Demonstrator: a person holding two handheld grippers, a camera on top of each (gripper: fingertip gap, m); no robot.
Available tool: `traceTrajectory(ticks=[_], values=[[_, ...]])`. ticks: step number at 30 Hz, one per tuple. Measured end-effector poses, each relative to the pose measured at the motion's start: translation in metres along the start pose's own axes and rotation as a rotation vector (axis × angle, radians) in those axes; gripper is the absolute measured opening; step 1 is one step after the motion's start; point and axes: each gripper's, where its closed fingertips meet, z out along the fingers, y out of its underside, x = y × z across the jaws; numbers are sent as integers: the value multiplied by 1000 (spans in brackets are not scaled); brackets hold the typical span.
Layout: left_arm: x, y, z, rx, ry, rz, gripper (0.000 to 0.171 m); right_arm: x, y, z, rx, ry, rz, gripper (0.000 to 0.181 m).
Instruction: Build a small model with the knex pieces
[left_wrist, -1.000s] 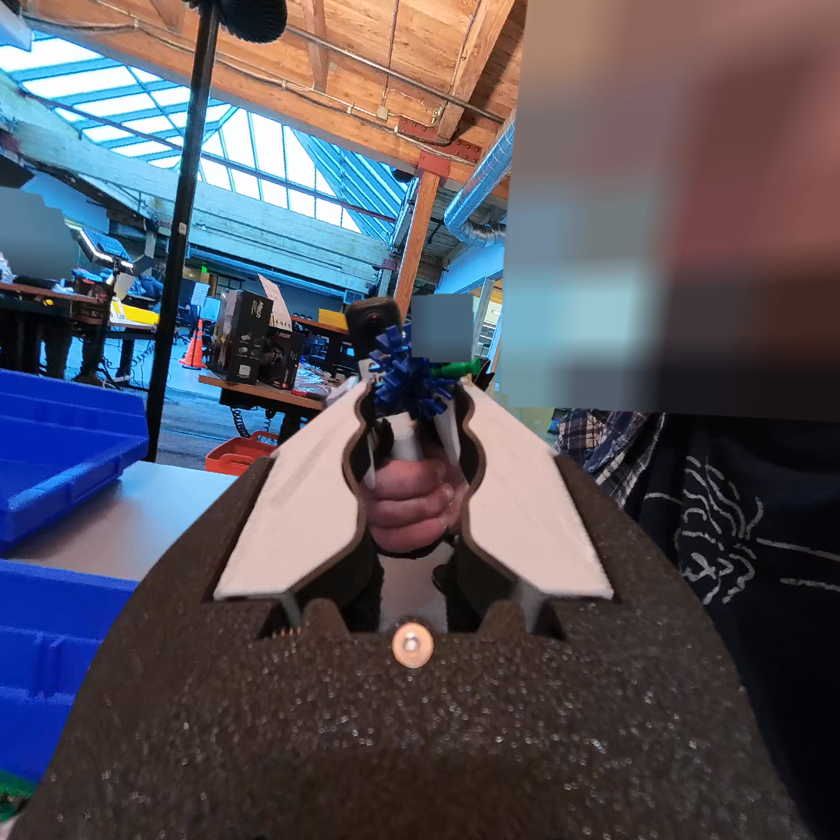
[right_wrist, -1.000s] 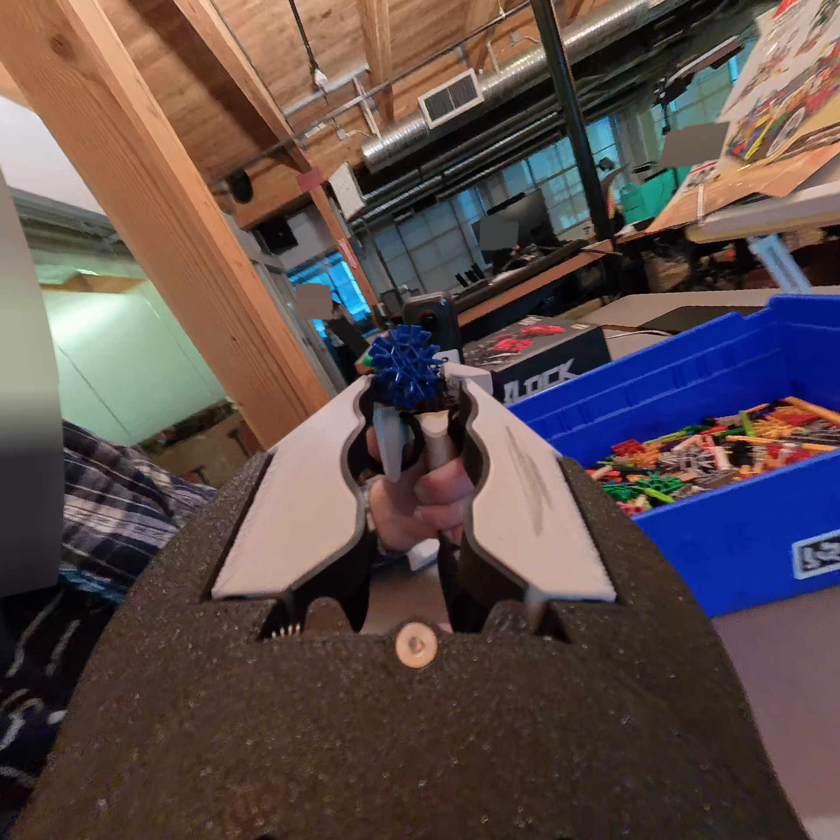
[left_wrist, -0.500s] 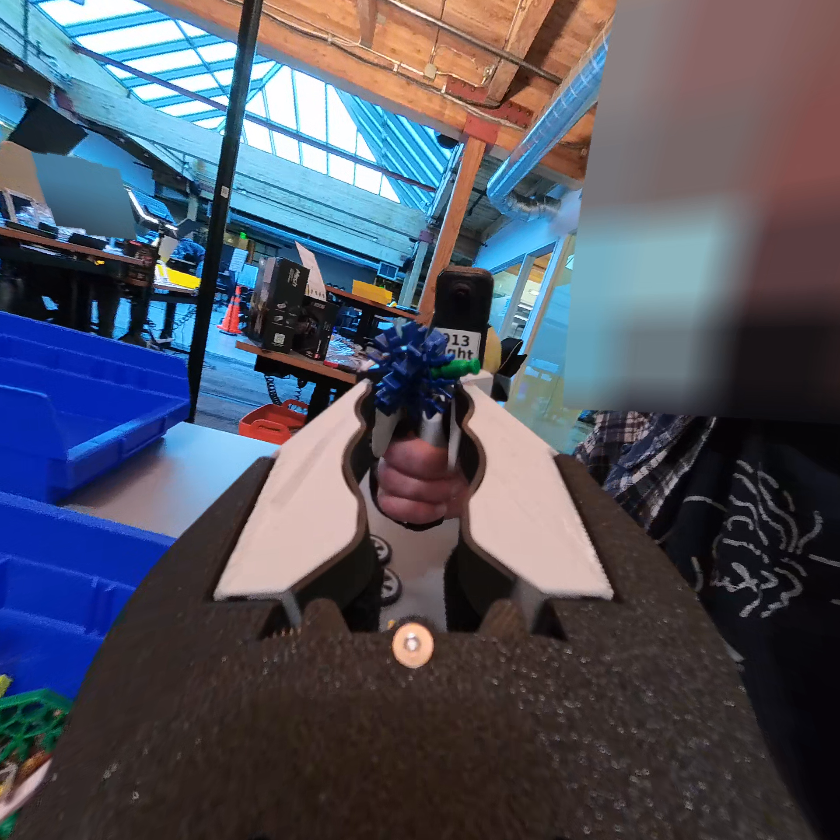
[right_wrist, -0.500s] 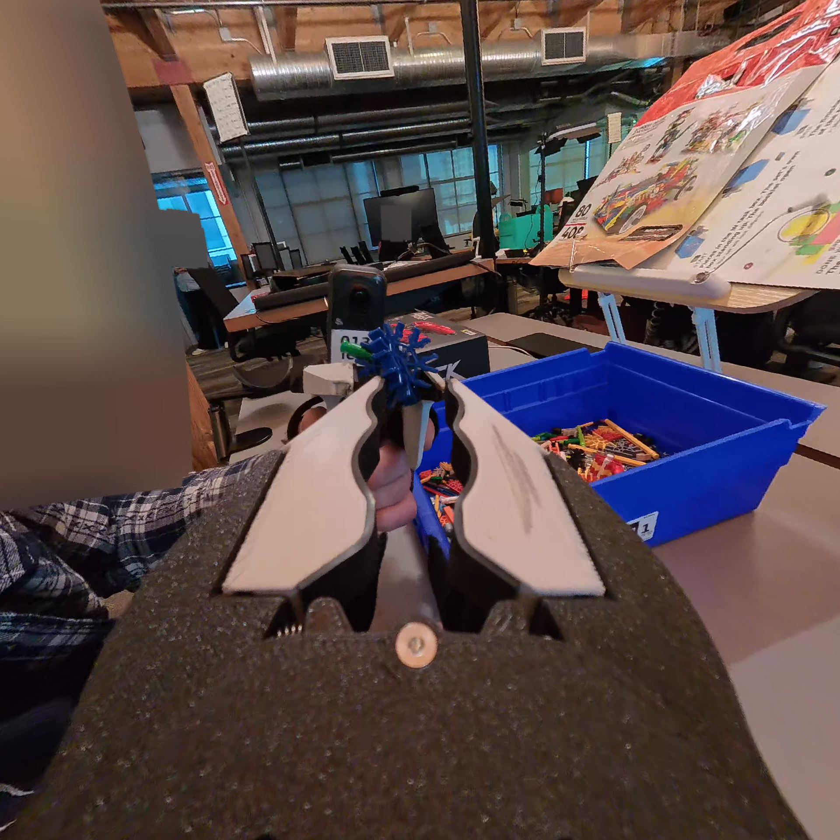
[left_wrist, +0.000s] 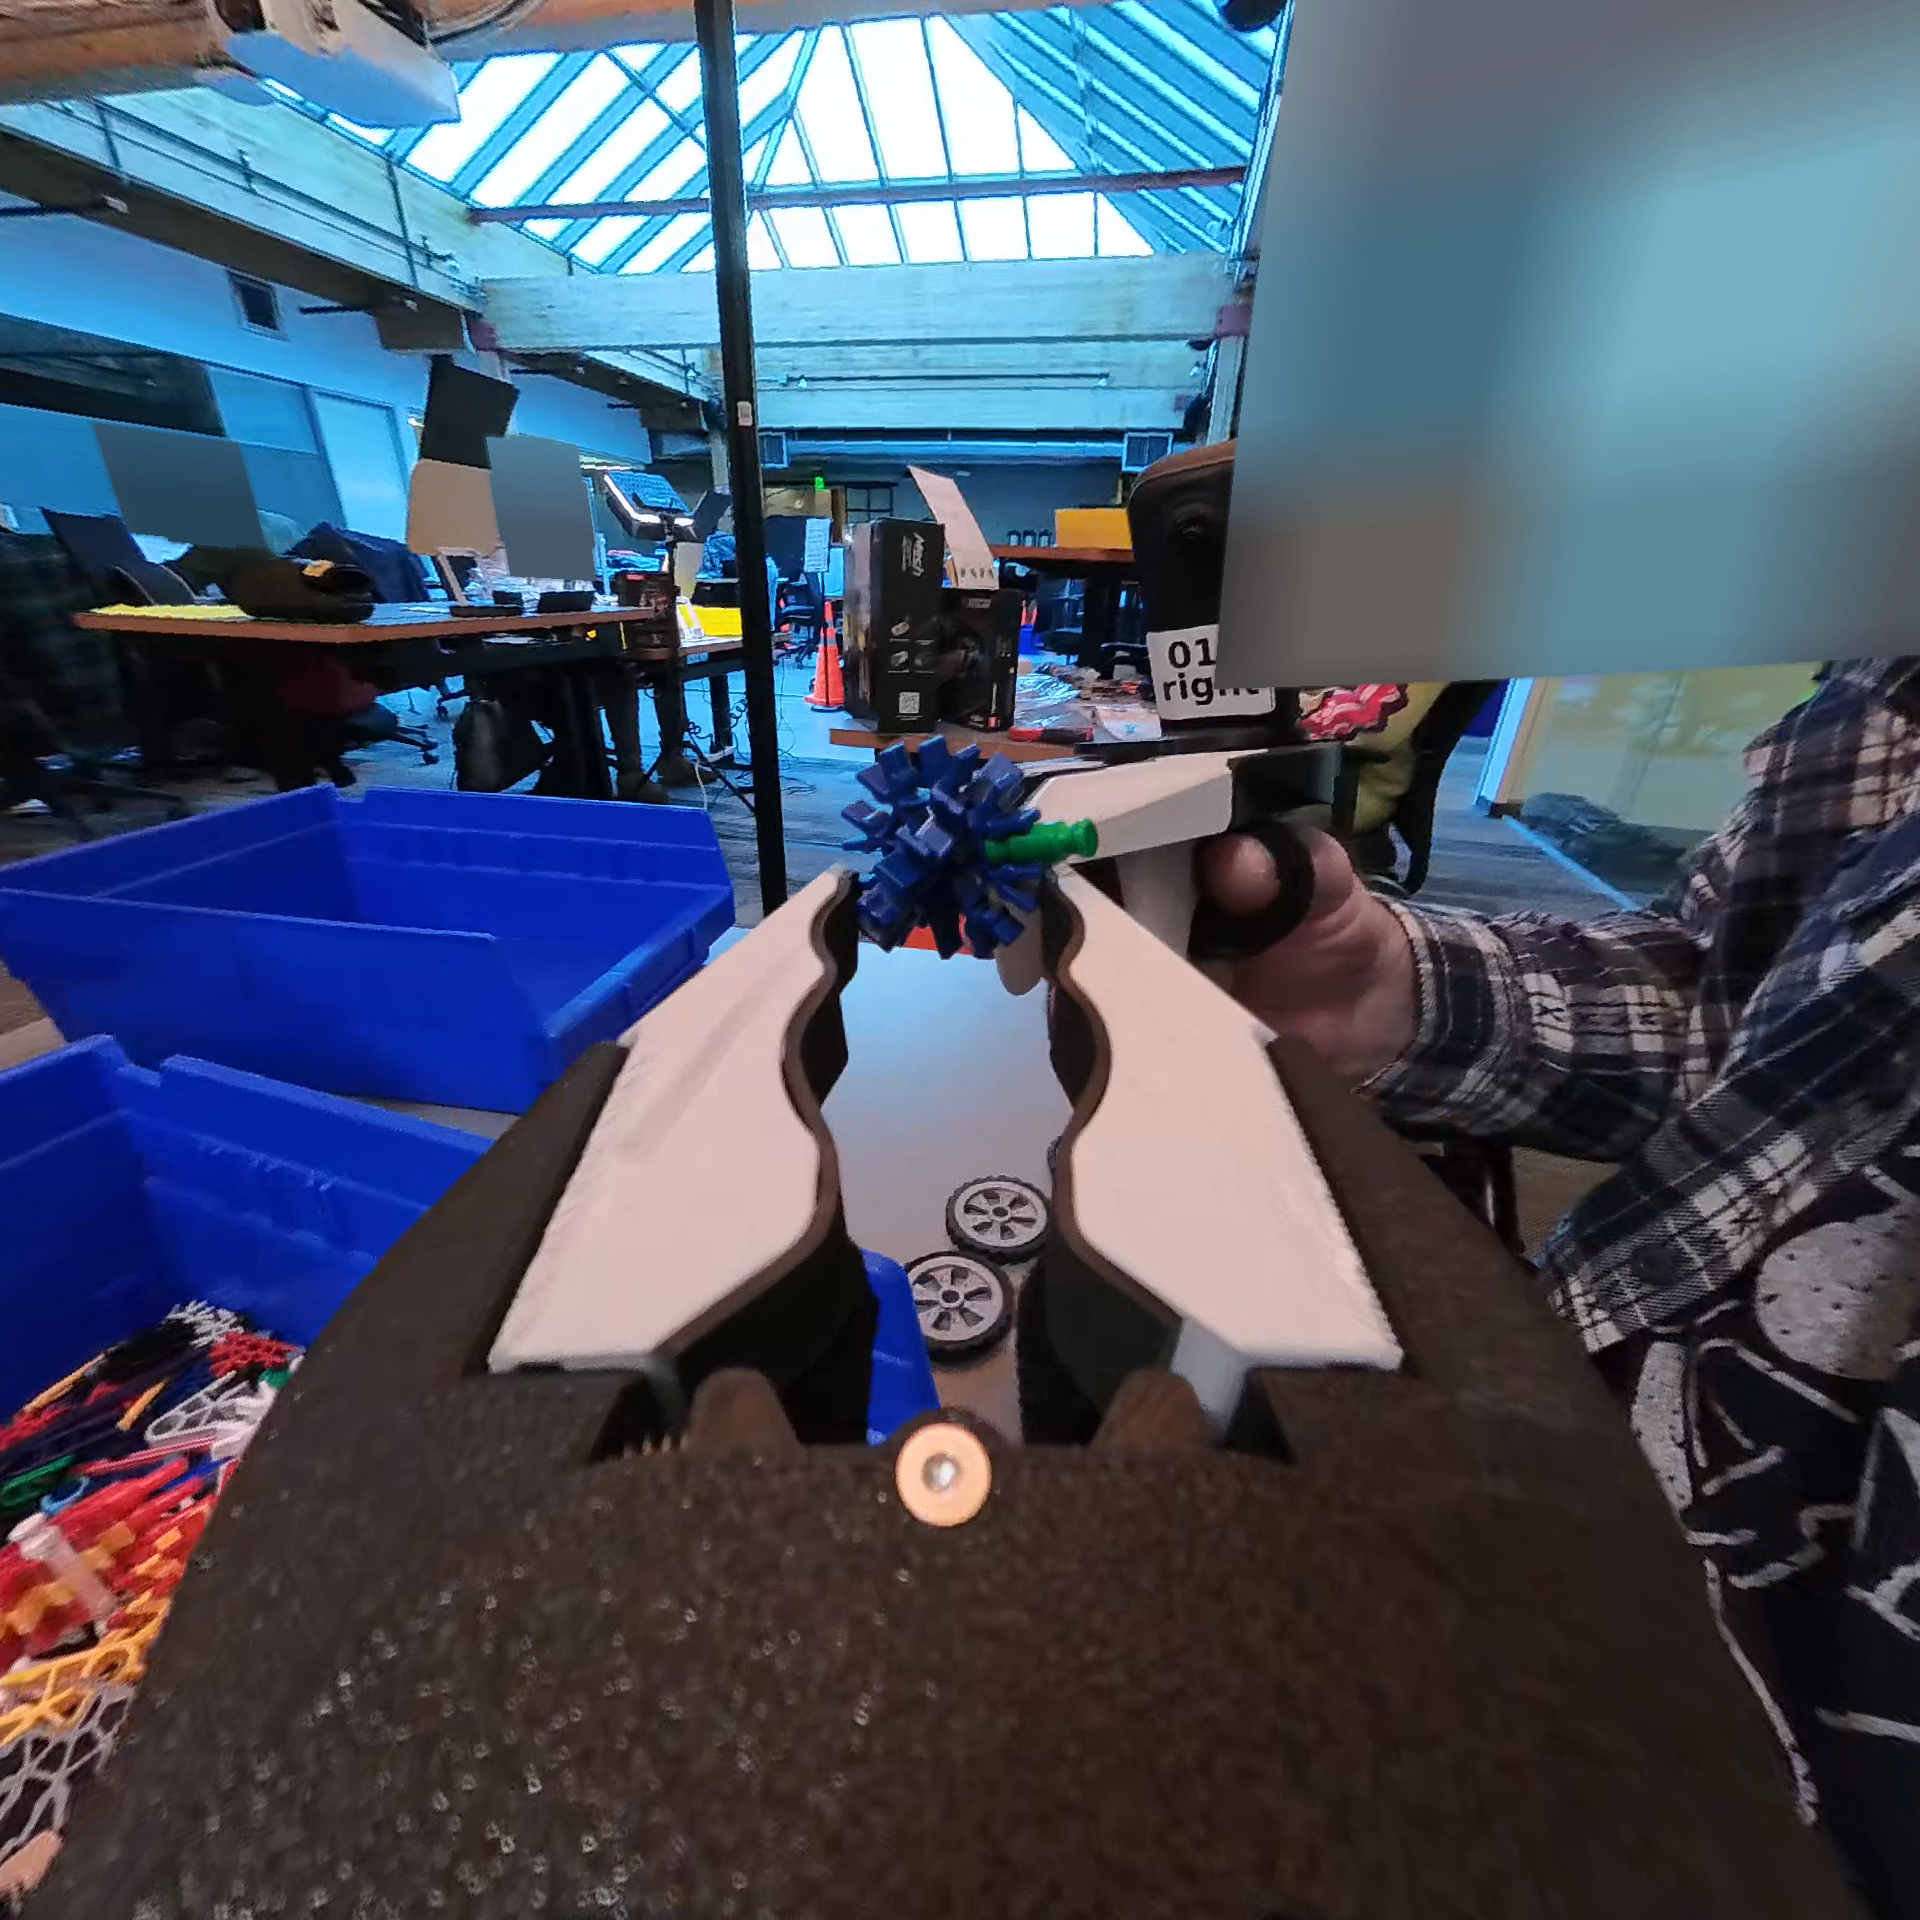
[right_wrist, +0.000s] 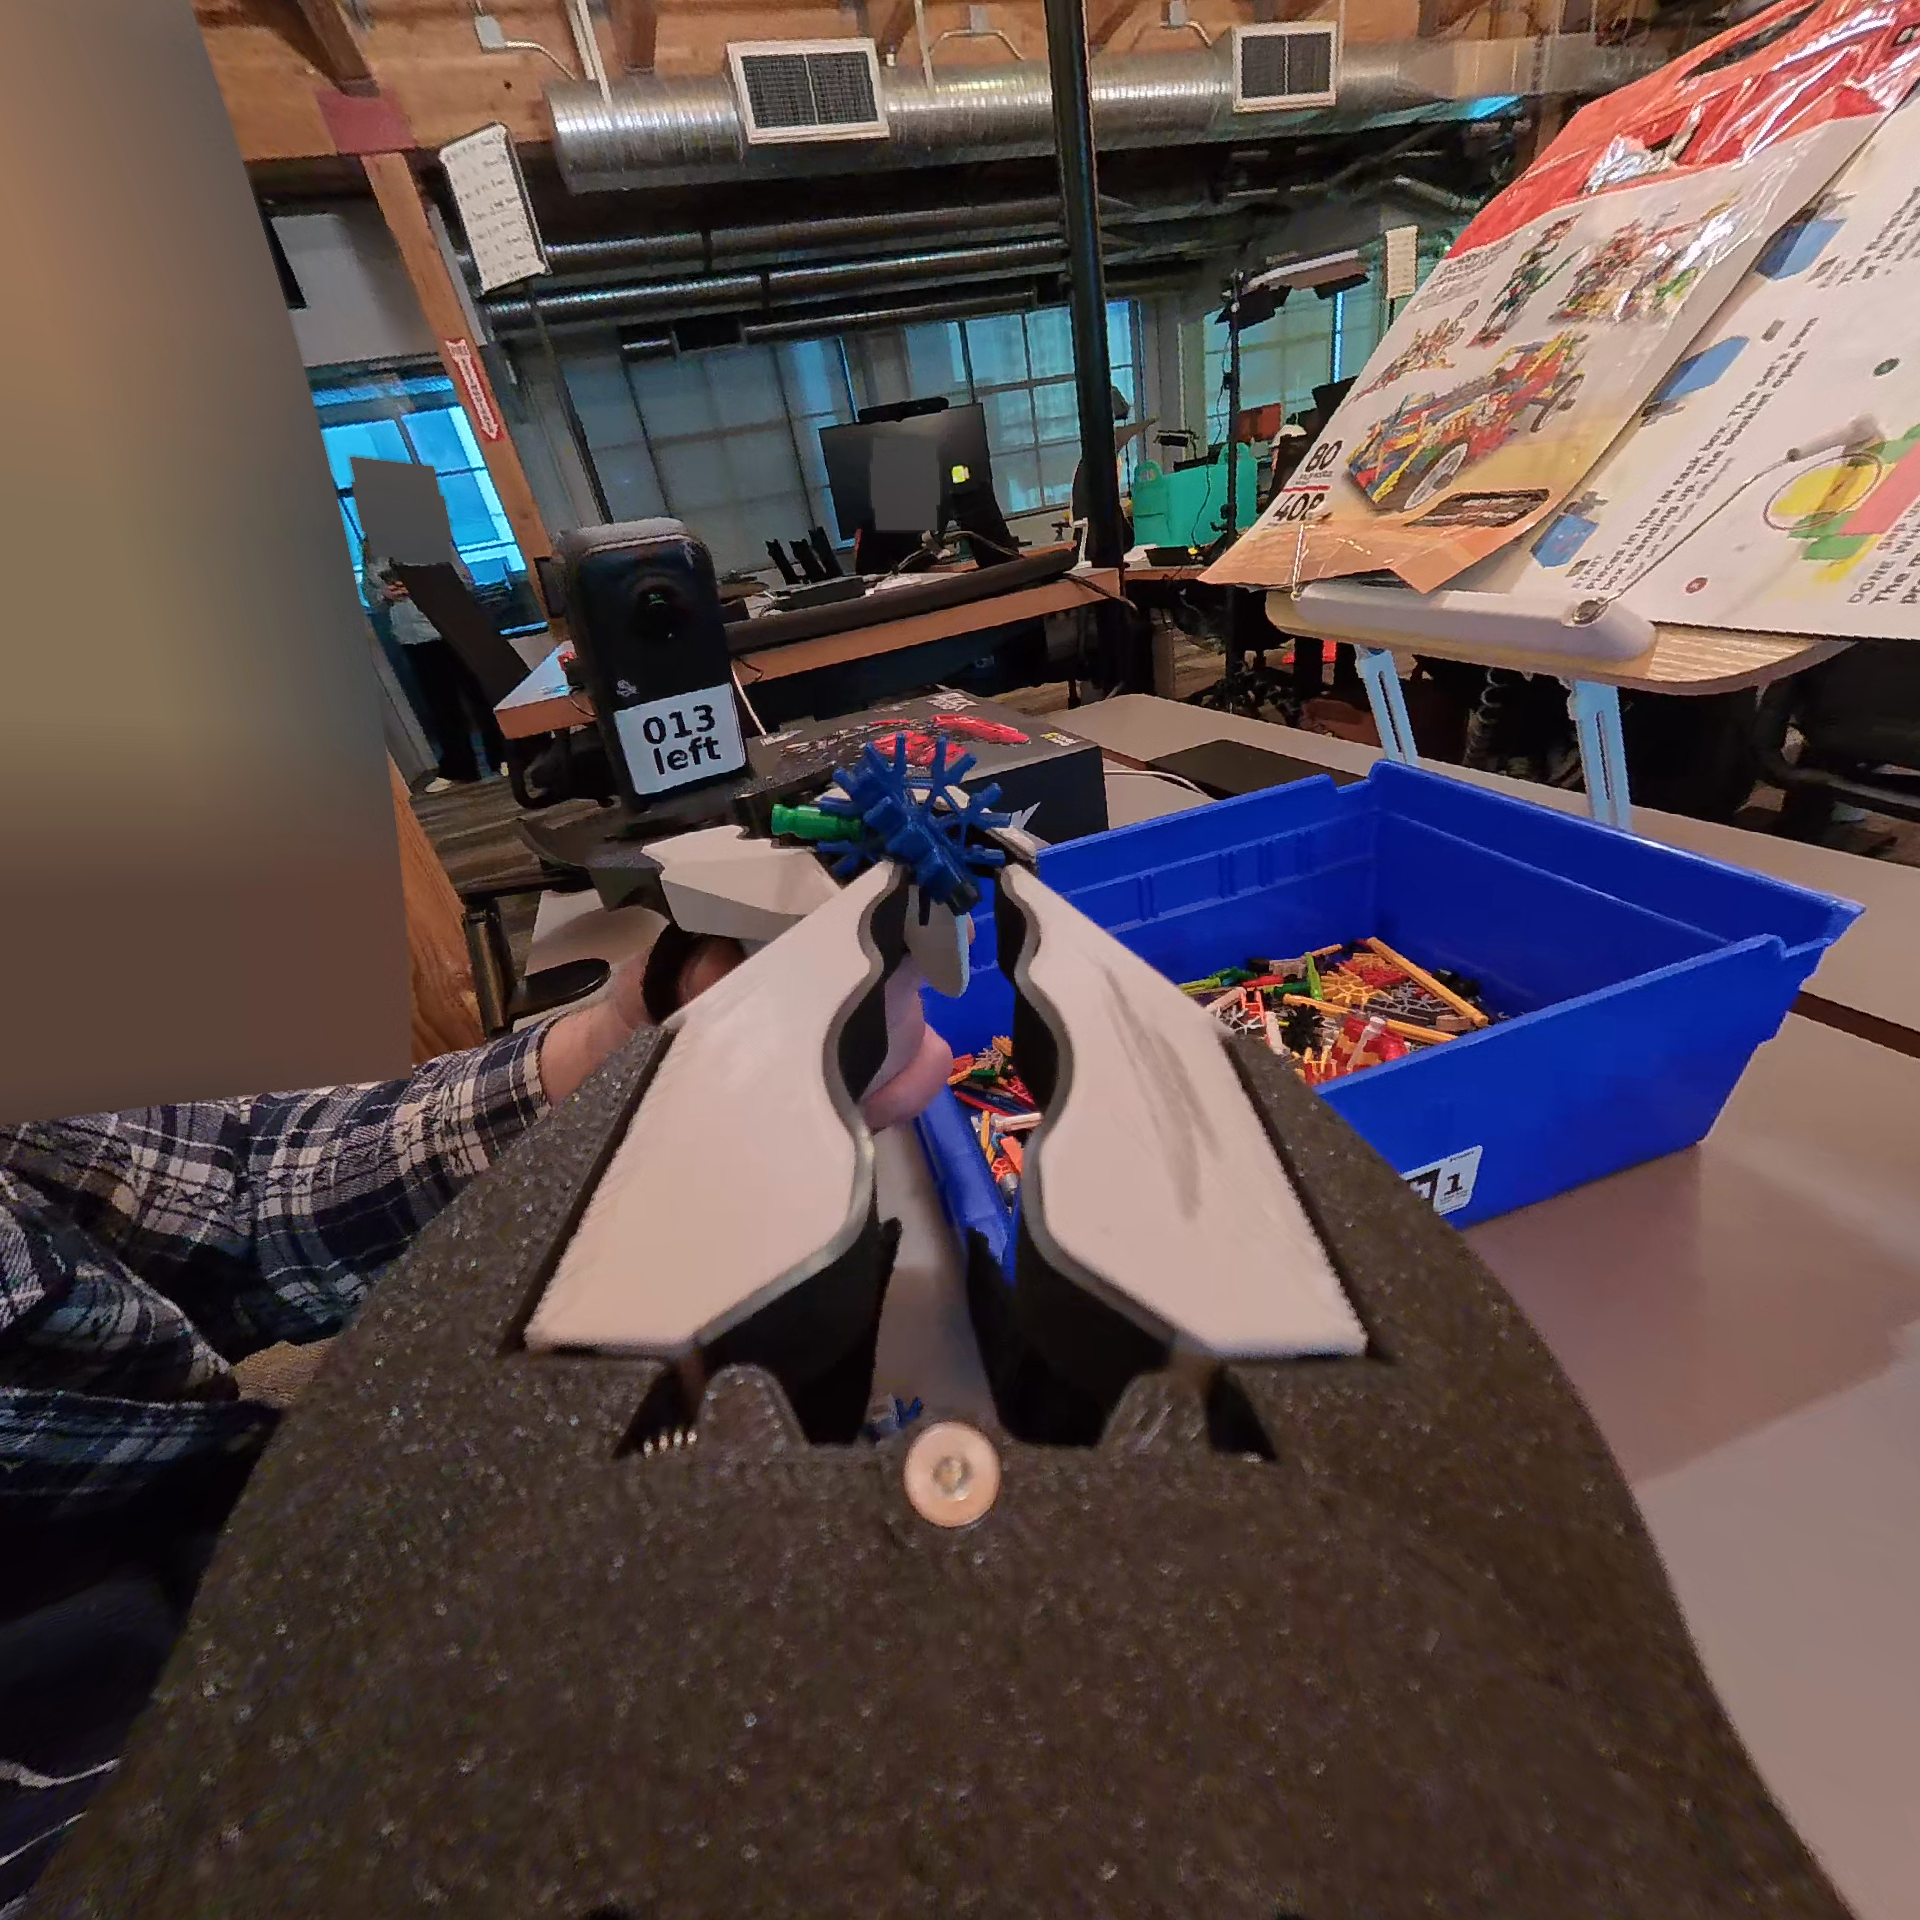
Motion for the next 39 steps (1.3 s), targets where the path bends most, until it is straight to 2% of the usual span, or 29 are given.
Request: traceTrajectory(ticks=[8,16,19,21,27,35,39], values=[[0,2,0,-4,6,-4,32,-1,1,0,-4,-6,-3,14],[1,5,2,-12,50,-89,32,-2,3,-1,-15,-13,-25,10],[6,10,5,-33,85,-143,32,-6,3,1,-19,-37,-18,20],[9,10,5,-23,109,-168,32,-5,3,0,-18,-31,-21,12],[7,13,7,-41,109,-186,31,-1,6,0,-35,-18,-24,7],[1,20,11,-74,10,-43,30,2,1,-2,17,-58,143,5],[-16,20,8,-104,-162,135,52,10,4,-3,19,-33,197,4]])
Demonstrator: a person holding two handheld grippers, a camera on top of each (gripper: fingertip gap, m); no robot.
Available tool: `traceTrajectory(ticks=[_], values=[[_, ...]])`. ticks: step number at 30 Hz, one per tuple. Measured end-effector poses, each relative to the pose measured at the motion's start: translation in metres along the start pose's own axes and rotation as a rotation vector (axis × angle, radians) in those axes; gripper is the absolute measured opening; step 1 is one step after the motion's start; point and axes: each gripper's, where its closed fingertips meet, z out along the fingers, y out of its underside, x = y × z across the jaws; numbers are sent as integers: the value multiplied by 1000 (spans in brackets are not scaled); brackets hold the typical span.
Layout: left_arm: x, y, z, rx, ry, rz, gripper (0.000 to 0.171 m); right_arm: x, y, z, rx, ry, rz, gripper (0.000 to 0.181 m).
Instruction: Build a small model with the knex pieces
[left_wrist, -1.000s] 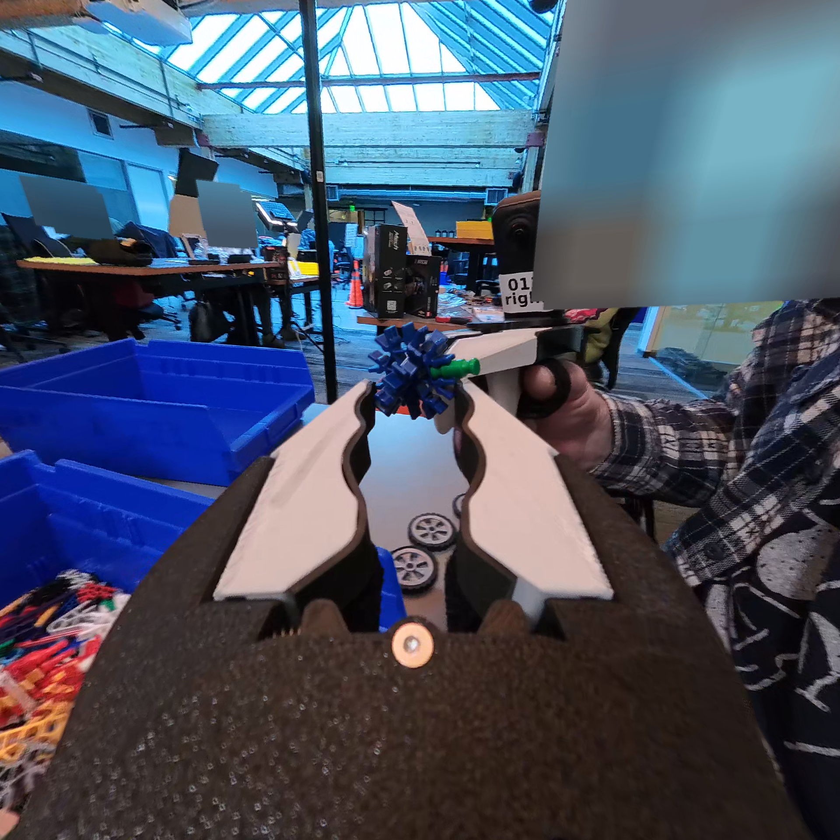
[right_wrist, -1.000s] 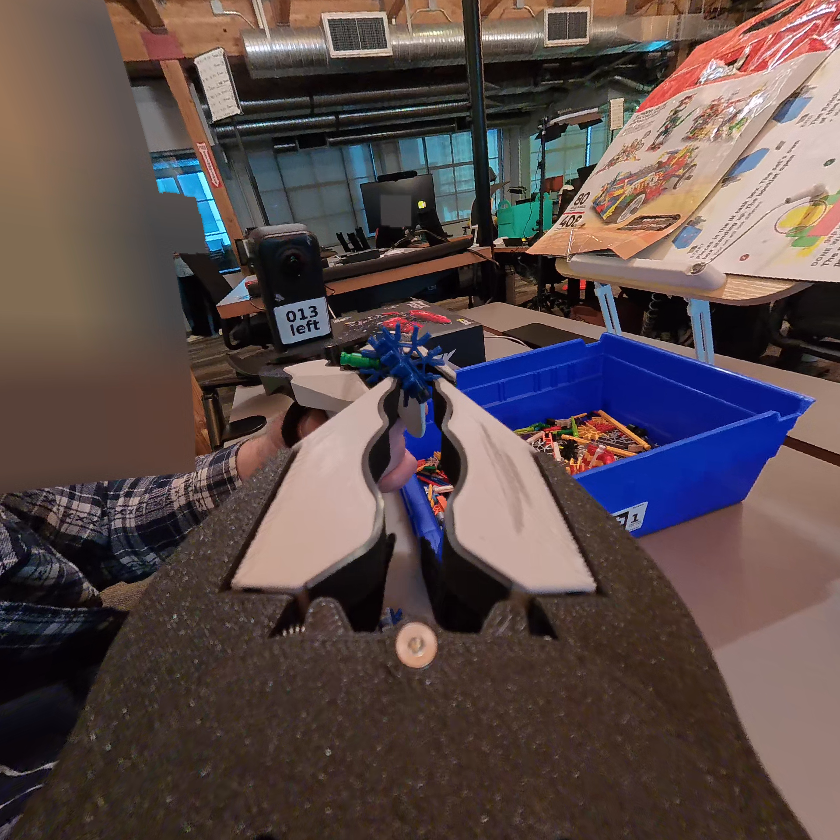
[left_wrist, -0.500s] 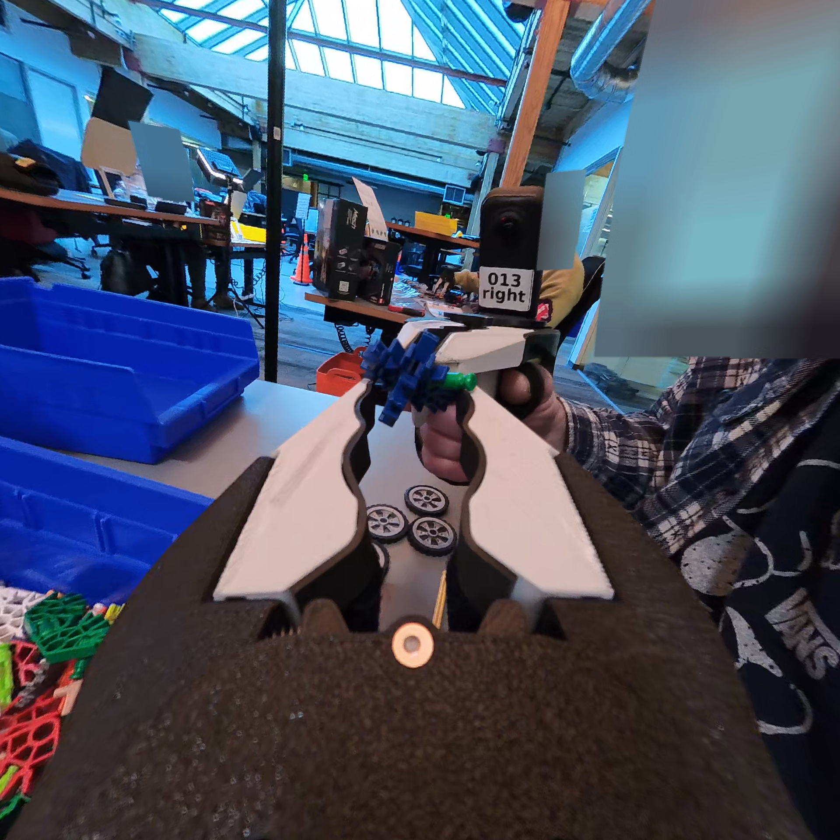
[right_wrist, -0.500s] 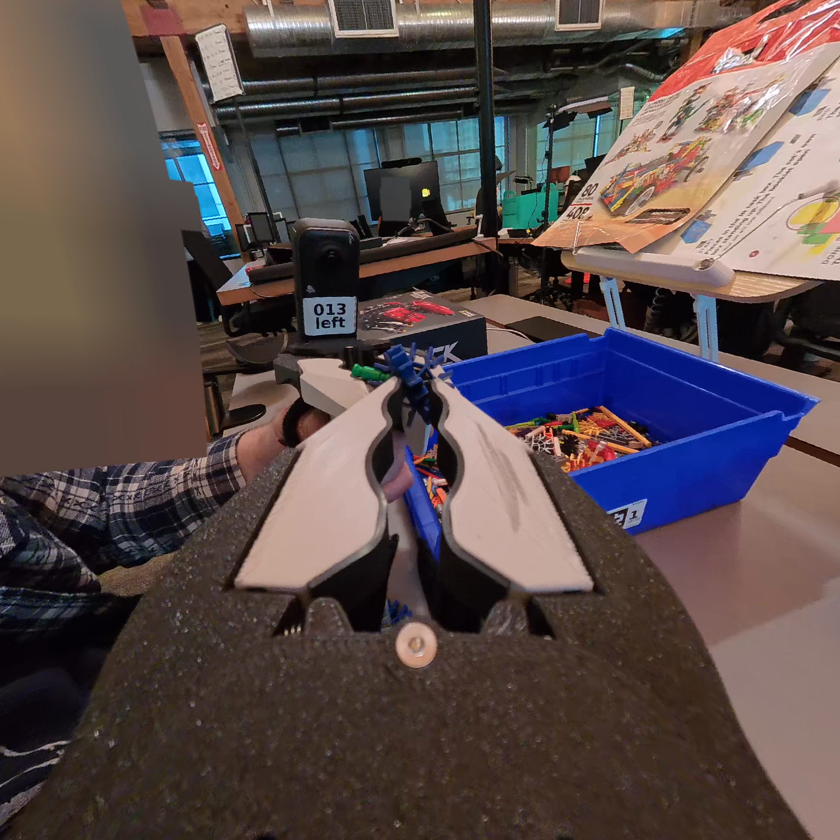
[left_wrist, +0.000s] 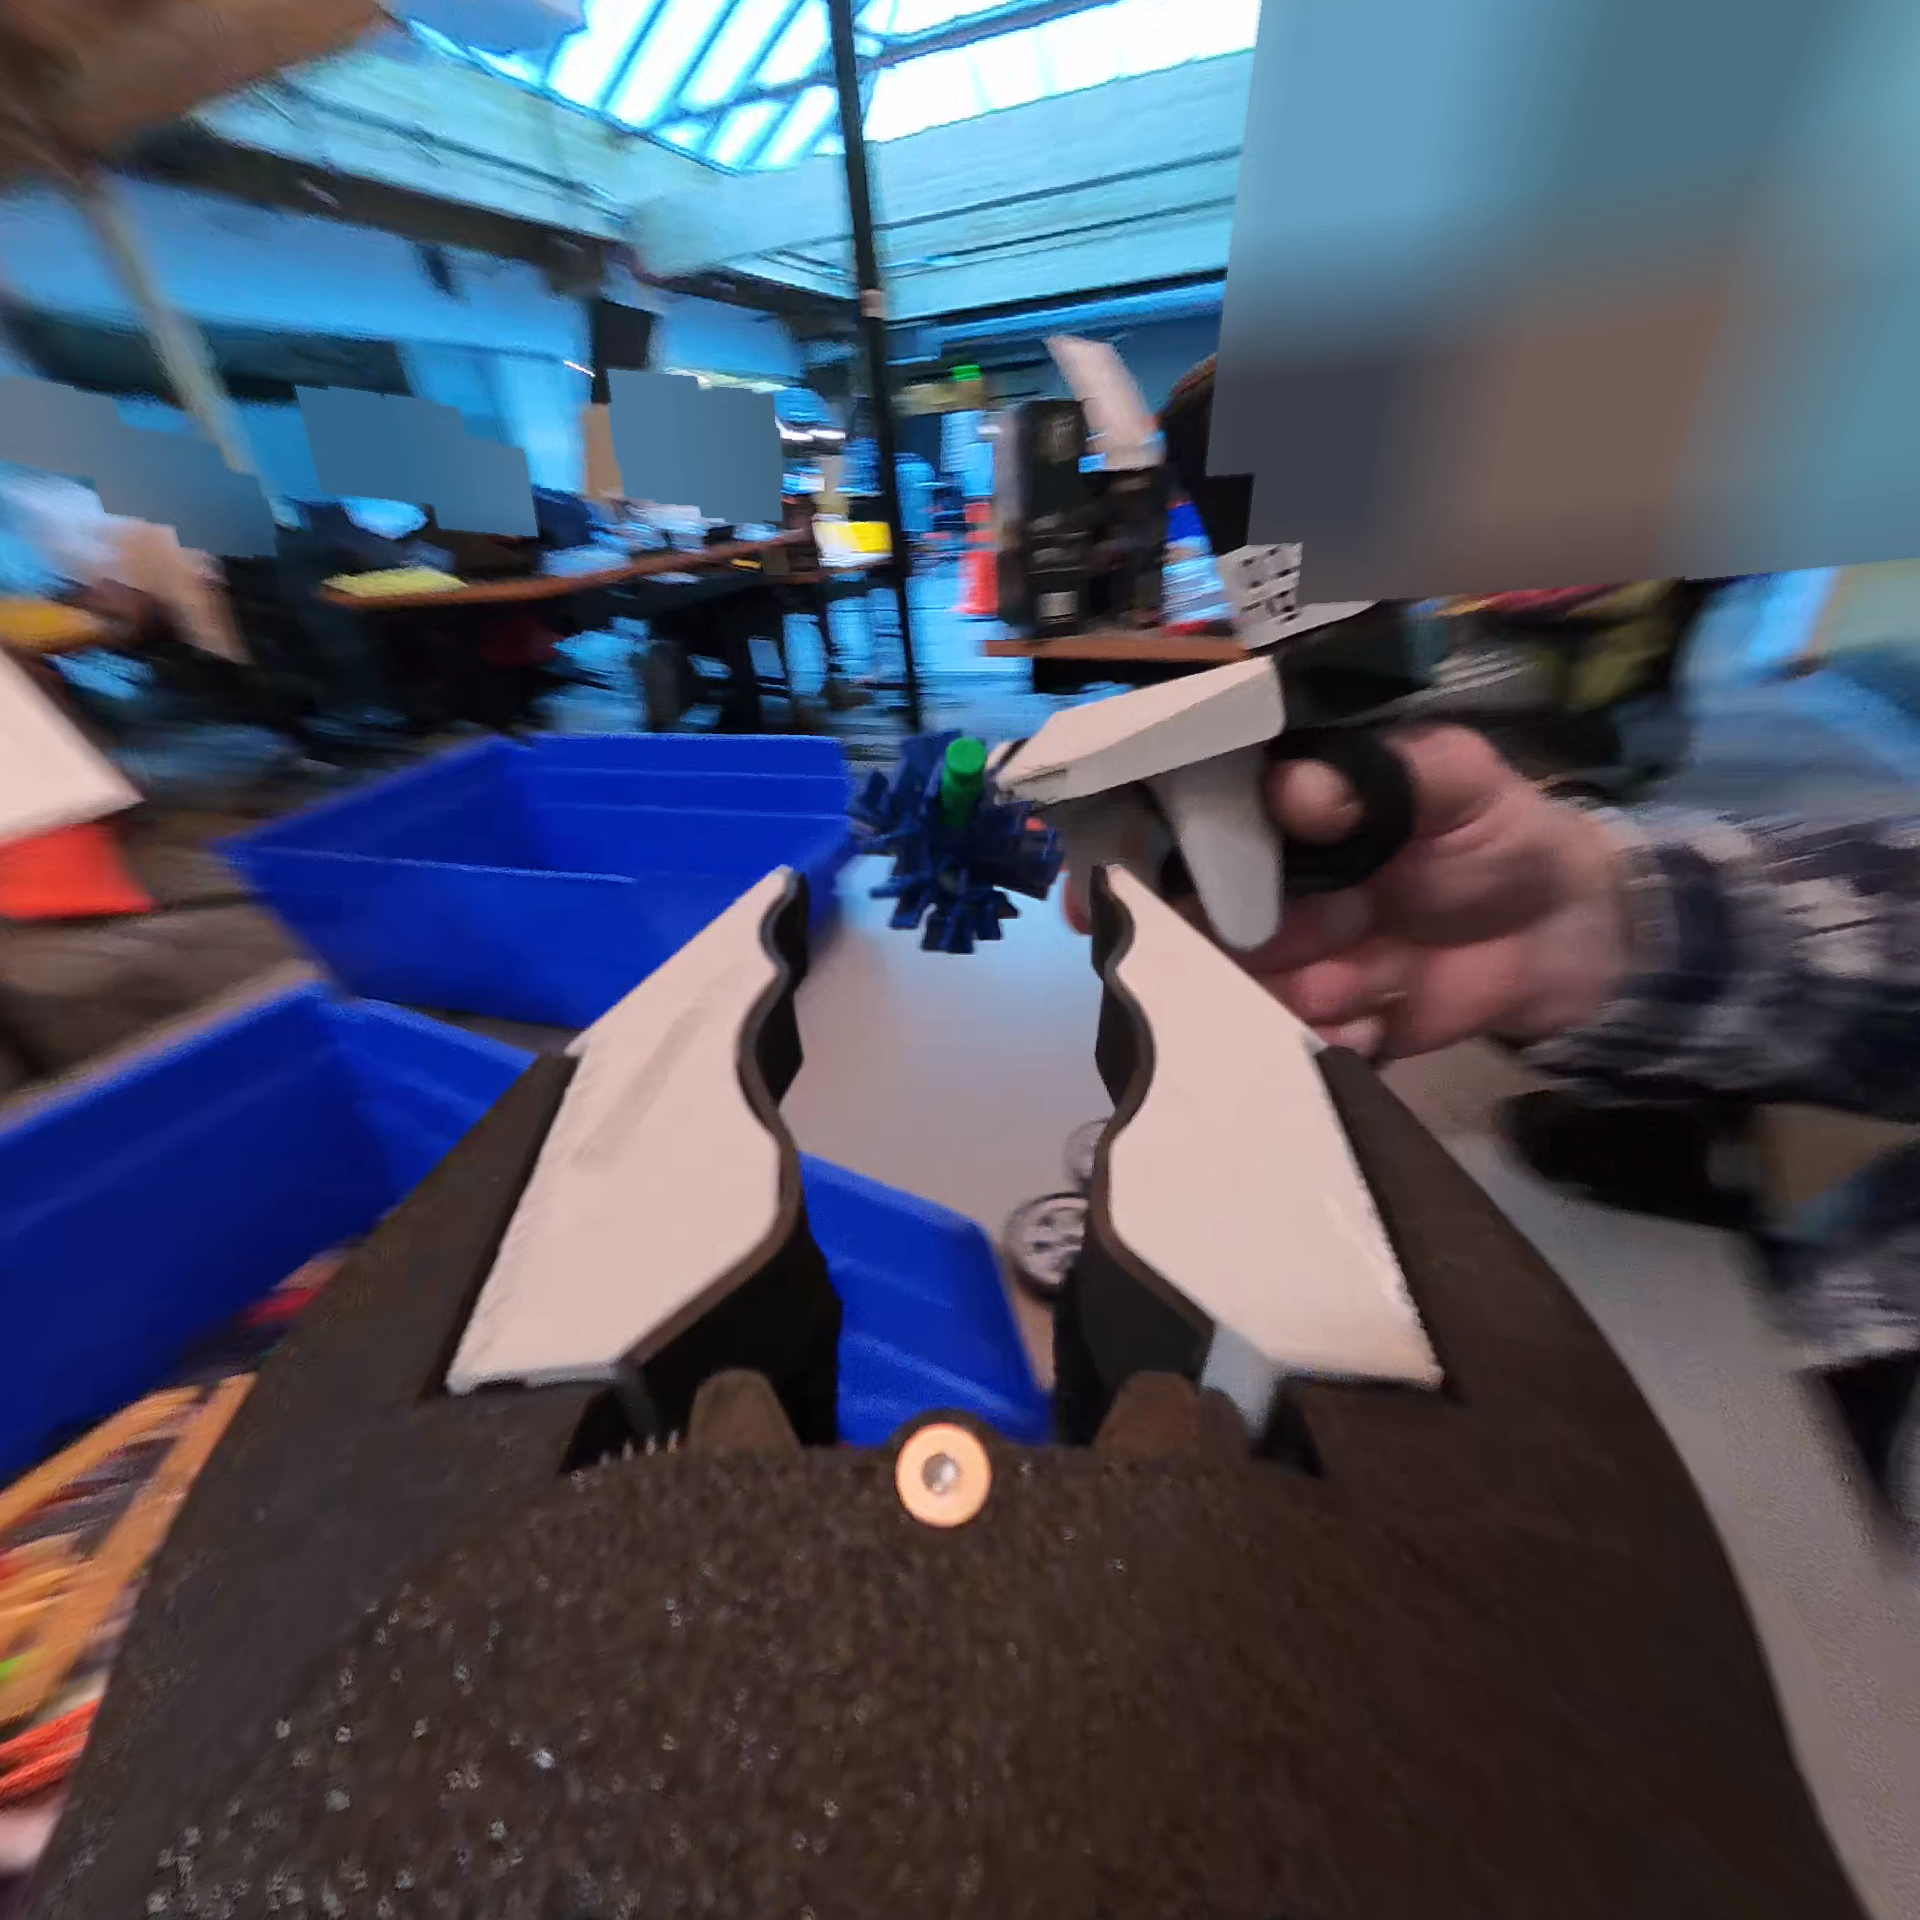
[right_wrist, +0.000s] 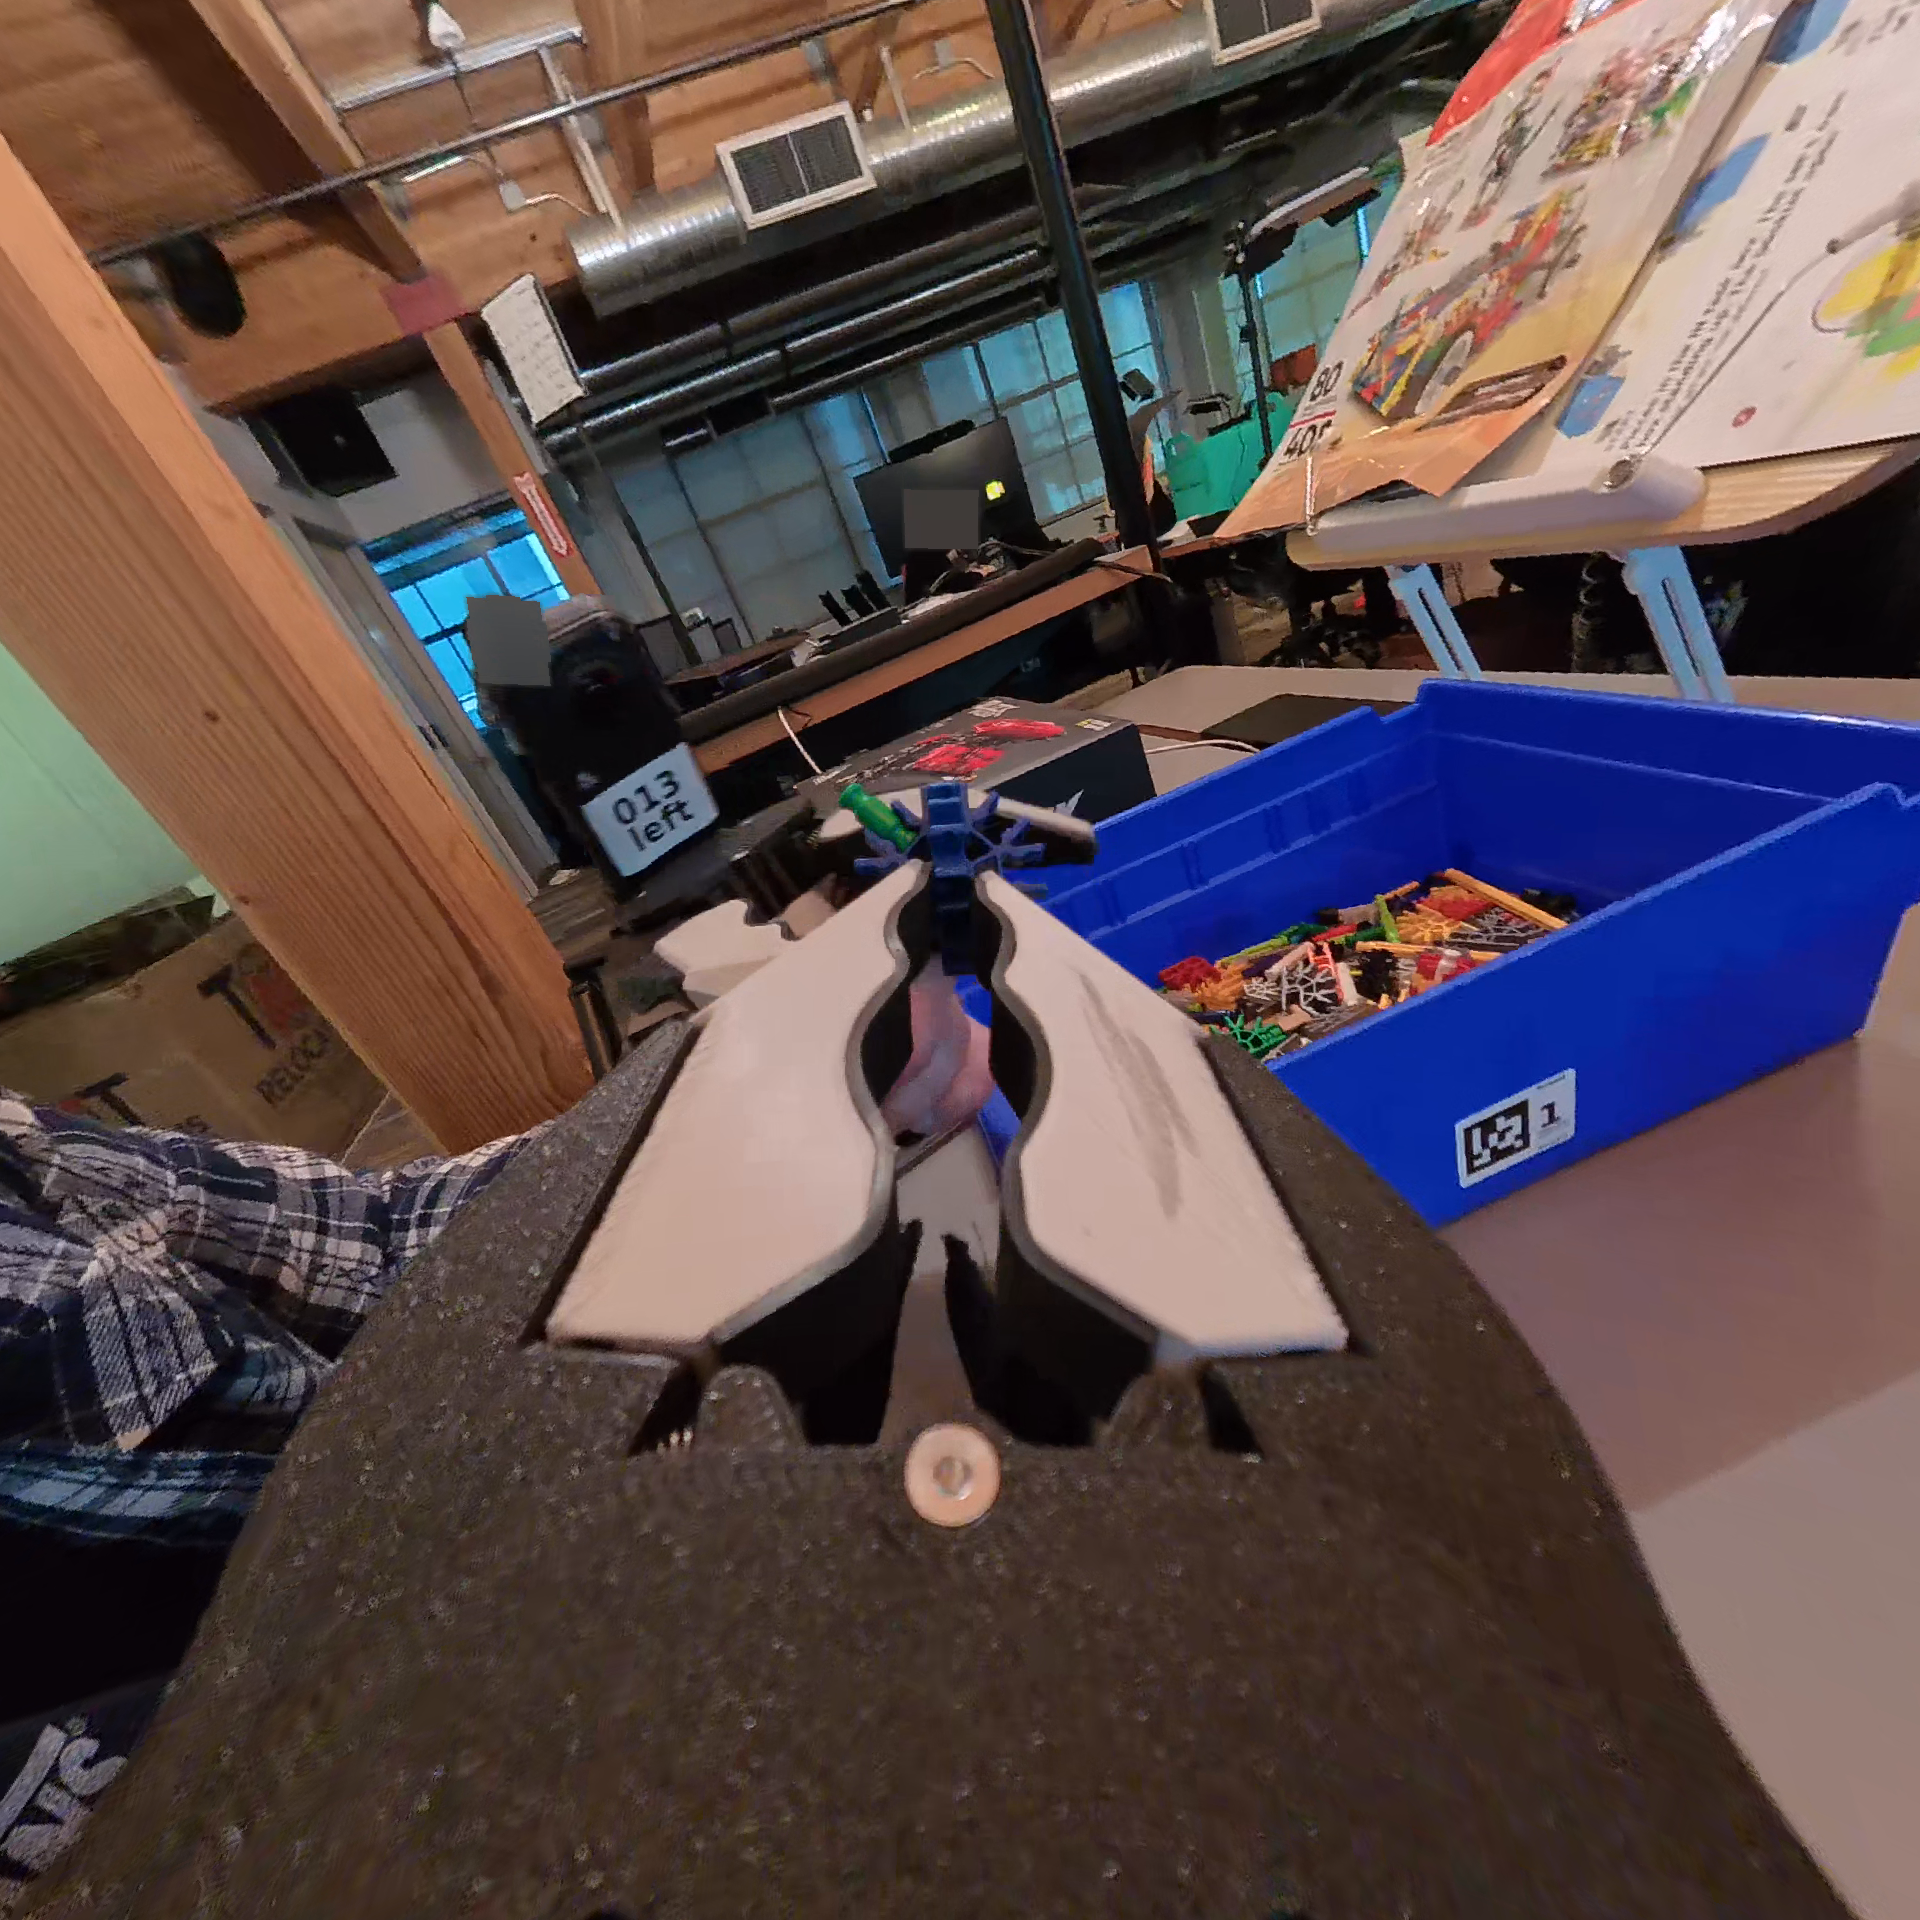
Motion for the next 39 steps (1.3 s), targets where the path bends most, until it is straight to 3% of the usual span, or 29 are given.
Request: traceTrajectory(ticks=[4,9,28,33,39], values=[[-1,-6,-5,3,-73,131,52,0,3,1,-18,4,1,4],[1,-6,-8,-21,-113,259,37,-1,6,2,-39,-4,5,4],[13,-7,-17,-5,15,158,37,-11,11,3,-101,-6,-137,4],[15,-11,-19,10,16,191,35,-14,12,3,-125,0,-180,5],[22,-21,-23,50,69,121,34,-24,6,1,-115,-40,-215,5]])
